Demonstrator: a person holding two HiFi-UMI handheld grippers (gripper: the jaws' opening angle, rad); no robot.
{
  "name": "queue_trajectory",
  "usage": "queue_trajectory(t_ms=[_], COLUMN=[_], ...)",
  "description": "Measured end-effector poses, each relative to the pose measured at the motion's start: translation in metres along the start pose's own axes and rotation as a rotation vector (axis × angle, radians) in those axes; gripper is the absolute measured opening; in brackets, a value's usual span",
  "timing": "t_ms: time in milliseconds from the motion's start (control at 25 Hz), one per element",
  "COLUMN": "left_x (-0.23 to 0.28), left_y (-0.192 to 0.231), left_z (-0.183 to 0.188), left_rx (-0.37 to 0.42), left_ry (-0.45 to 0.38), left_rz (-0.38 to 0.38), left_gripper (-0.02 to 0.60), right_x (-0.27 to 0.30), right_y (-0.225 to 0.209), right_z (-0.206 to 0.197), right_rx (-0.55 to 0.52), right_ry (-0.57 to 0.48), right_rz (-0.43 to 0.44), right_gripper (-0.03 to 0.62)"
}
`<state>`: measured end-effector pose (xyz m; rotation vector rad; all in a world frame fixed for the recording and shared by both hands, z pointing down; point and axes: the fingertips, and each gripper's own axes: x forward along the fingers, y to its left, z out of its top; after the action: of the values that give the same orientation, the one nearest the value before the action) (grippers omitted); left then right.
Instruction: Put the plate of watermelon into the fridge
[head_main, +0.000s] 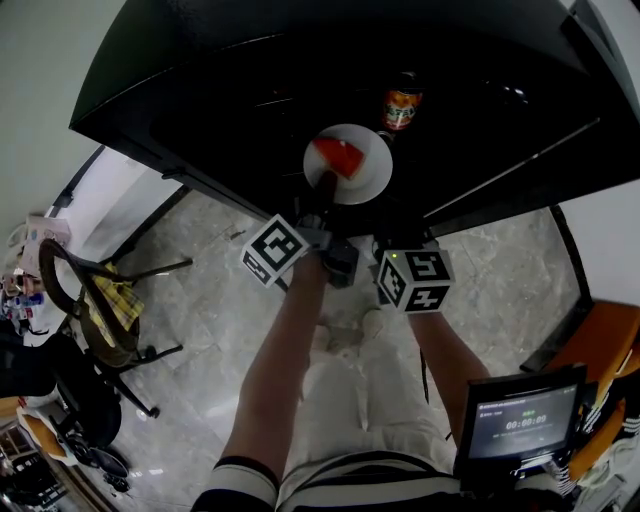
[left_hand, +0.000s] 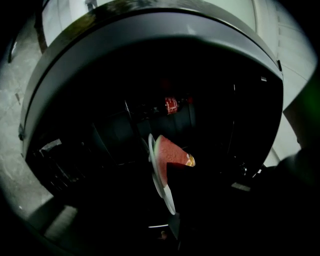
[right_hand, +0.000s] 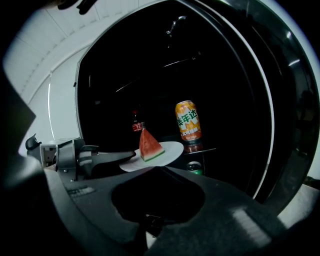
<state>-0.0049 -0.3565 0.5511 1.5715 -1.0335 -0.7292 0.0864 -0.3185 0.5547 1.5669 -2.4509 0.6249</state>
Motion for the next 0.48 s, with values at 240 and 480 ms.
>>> queue_trajectory(t_ms=[240, 480], left_x=[-0.007, -0.005], left_y=[-0.003, 0.007], left_z=[-0.005, 0.002], left_rx=[0.065, -0.055], left_ry=[0.021, -0.013], left_rz=[0.022, 0.049], left_gripper=[0.106, 0.034], right_x=[0.004, 0.008], right_y=[-0.004, -0.001], right_z=[0.002, 0.003], right_rx=[0.044, 0.043], right_ry=[-0.01, -0.017], right_rz=[-0.018, -0.001], right_gripper=[-0.003, -0.002])
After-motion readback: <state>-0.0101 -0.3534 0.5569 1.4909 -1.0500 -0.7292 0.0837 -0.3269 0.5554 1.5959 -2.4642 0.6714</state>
